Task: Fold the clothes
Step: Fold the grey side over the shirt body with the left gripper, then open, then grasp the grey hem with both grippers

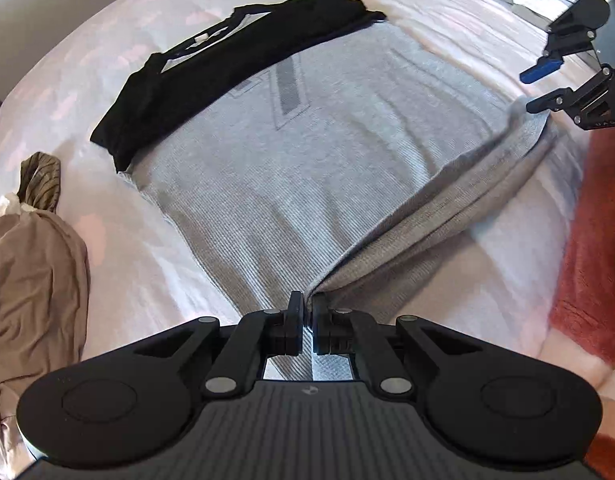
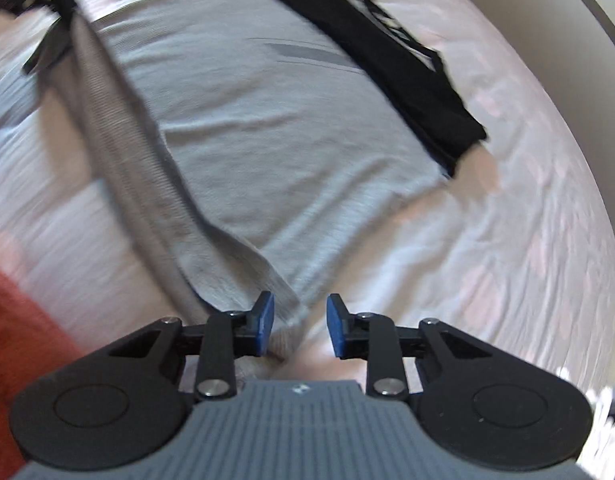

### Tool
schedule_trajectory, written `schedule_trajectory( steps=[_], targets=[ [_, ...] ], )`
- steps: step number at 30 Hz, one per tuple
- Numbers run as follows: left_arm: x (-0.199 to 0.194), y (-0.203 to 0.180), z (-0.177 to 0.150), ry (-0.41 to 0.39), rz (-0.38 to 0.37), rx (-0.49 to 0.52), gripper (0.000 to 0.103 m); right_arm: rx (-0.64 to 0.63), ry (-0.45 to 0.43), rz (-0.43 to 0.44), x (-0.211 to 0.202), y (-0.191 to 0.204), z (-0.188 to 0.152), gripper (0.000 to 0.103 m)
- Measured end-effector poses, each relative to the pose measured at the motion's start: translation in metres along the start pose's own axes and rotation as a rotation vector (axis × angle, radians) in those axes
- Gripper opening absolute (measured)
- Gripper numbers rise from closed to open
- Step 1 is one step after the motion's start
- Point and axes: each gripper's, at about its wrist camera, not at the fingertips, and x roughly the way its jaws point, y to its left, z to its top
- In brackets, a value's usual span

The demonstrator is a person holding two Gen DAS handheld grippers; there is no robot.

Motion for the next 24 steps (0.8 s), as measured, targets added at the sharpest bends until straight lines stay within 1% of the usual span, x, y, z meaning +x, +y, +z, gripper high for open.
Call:
schedule_trajectory(
  steps=[2,4,5,7,10,11,14,15,17,20,23,24],
  targets=[
    [0.005,0.003,-0.002,-0.01,-0.01,-0.021,0.003,0.069,-0.015,0.033,0.005,-0.01,-0.005,0.031],
    [0.009,0.005,-0.006,-0.01,-0.013,-0.039,0.006,0.113,-0.025,0.079,0.008,-0.015,-0.009,0.031],
    [0.01,0.008,-0.008,-0.01,-0.012,-0.048,0.007,0.124,-0.032,0.083,0.007,-0.016,-0.01,0.031],
    [0.007,0.014,-0.011,-0.018,-0.017,-0.076,0.018,0.14,-0.049,0.077,0.005,-0.017,-0.013,0.032],
    [-0.007,0.024,-0.018,-0.063,-0.03,-0.128,0.027,0.191,-0.098,0.074,0.0,-0.021,-0.017,0.033],
    [-0.012,0.026,-0.02,-0.078,-0.035,-0.141,0.028,0.208,-0.11,0.078,-0.001,-0.022,-0.018,0.034],
    [-0.027,0.03,-0.028,-0.124,-0.05,-0.18,0.038,0.264,-0.148,0.099,-0.007,-0.028,-0.023,0.038],
    [-0.031,0.03,-0.03,-0.136,-0.051,-0.181,0.042,0.287,-0.158,0.106,-0.008,-0.031,-0.025,0.04],
    [-0.036,0.028,-0.033,-0.147,-0.062,-0.181,0.044,0.339,-0.175,0.12,-0.01,-0.039,-0.029,0.043],
    [-0.042,0.026,-0.036,-0.143,-0.093,-0.192,0.047,0.419,-0.177,0.146,-0.01,-0.05,-0.035,0.044],
    [-0.044,0.02,-0.039,-0.125,-0.137,-0.167,0.054,0.483,-0.19,0.19,-0.01,-0.059,-0.041,0.044],
    [-0.043,0.015,-0.04,-0.11,-0.137,-0.139,0.057,0.497,-0.19,0.2,-0.01,-0.06,-0.042,0.044]
  ],
)
